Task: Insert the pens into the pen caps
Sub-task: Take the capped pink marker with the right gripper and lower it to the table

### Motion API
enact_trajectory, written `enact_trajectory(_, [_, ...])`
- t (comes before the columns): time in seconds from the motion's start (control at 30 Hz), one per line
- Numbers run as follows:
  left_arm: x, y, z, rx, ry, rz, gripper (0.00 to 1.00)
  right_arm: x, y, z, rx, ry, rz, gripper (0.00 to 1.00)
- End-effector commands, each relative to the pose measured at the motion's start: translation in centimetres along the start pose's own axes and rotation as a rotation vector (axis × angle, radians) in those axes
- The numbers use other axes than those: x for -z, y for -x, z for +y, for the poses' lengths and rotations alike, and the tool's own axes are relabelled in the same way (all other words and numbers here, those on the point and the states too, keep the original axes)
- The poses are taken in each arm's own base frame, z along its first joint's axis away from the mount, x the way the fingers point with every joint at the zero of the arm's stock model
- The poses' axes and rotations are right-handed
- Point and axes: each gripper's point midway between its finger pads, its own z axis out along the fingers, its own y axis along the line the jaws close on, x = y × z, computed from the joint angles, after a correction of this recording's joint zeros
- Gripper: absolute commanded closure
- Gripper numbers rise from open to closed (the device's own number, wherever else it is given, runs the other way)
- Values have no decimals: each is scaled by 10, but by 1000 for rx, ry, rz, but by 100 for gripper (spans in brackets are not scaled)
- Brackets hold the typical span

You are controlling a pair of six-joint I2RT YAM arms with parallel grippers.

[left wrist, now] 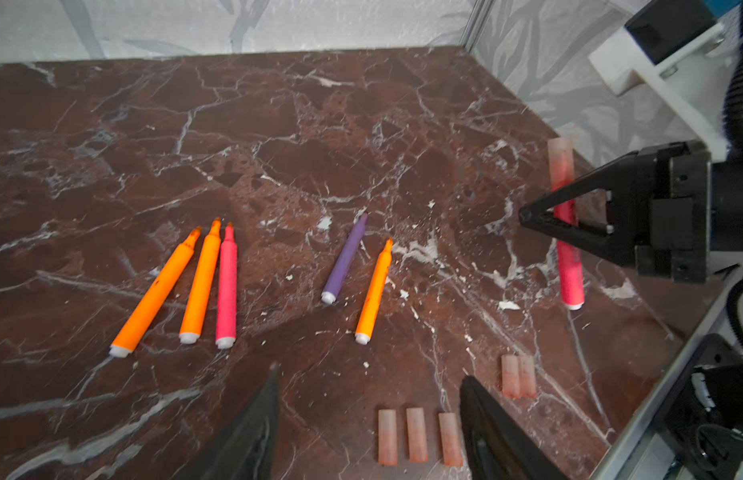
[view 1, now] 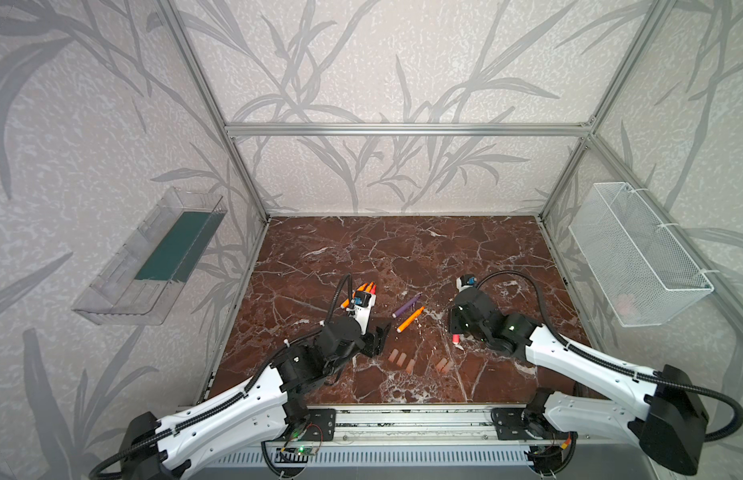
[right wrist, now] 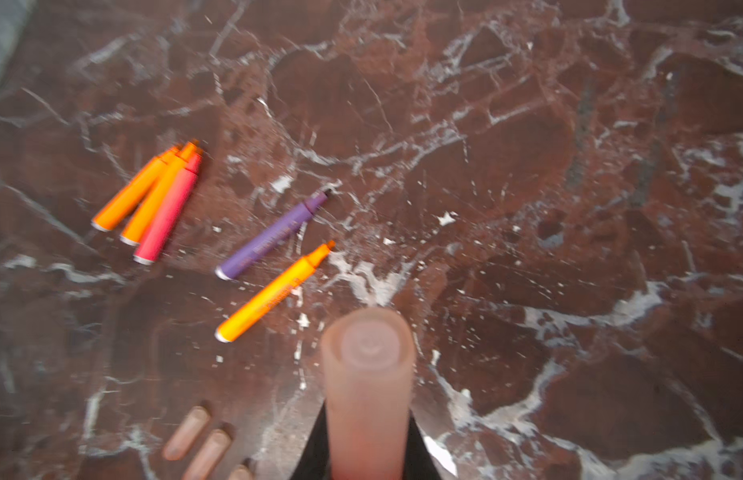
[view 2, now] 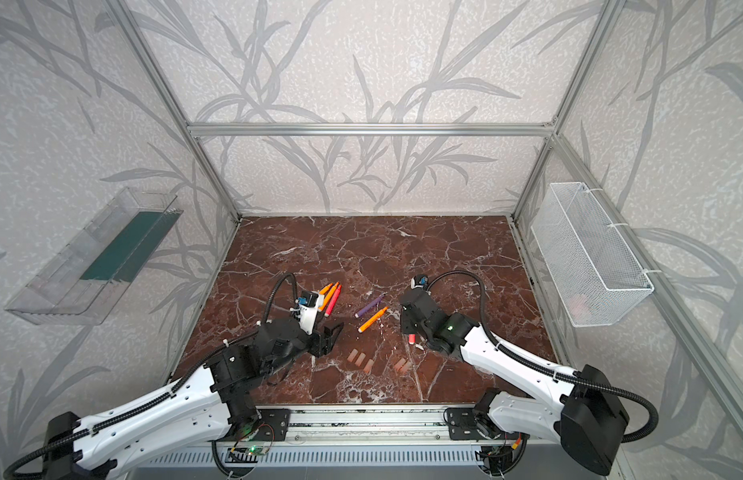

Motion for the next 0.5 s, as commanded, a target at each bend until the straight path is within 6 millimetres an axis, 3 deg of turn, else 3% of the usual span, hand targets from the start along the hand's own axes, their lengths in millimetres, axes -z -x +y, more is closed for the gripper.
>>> enact_trajectory(0.0, [2, 2, 10, -13, 67, 24, 31, -7, 0, -16, 78, -126, 70, 99])
enact_trajectory(0.2, [-8, -22, 15, 47, 97, 103, 31, -39, -5, -23, 123, -235, 214, 100])
enact_trajectory(0.47, [-22, -38, 13, 55, 108, 186, 32, -83, -33, -29, 87, -223, 351, 100])
